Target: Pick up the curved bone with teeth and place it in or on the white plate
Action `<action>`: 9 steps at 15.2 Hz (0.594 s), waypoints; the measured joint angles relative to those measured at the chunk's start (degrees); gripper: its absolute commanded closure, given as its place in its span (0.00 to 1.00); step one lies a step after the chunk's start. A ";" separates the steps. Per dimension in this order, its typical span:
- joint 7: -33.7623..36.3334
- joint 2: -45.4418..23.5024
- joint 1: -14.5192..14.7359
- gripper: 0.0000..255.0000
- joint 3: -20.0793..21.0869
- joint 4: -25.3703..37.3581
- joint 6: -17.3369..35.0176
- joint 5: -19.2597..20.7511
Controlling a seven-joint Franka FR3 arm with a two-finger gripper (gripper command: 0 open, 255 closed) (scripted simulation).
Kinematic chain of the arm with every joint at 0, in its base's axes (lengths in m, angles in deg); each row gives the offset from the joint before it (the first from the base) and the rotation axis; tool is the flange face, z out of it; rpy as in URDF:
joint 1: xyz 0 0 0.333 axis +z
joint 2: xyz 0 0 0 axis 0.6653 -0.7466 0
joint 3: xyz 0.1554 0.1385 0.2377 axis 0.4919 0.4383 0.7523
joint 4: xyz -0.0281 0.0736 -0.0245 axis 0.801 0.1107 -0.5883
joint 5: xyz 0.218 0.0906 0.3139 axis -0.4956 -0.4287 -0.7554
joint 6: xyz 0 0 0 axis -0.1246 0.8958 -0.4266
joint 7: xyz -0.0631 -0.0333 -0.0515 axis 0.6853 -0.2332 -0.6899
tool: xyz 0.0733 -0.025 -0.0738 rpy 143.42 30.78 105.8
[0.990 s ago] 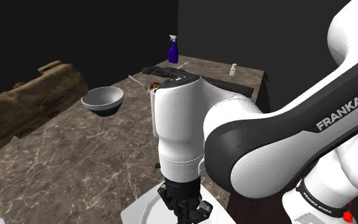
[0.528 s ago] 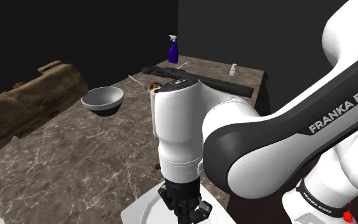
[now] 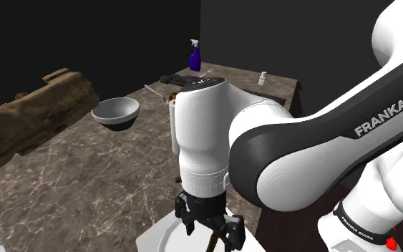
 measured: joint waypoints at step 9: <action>-0.31 2.49 -0.39 0.00 -1.07 3.32 -5.69 -0.36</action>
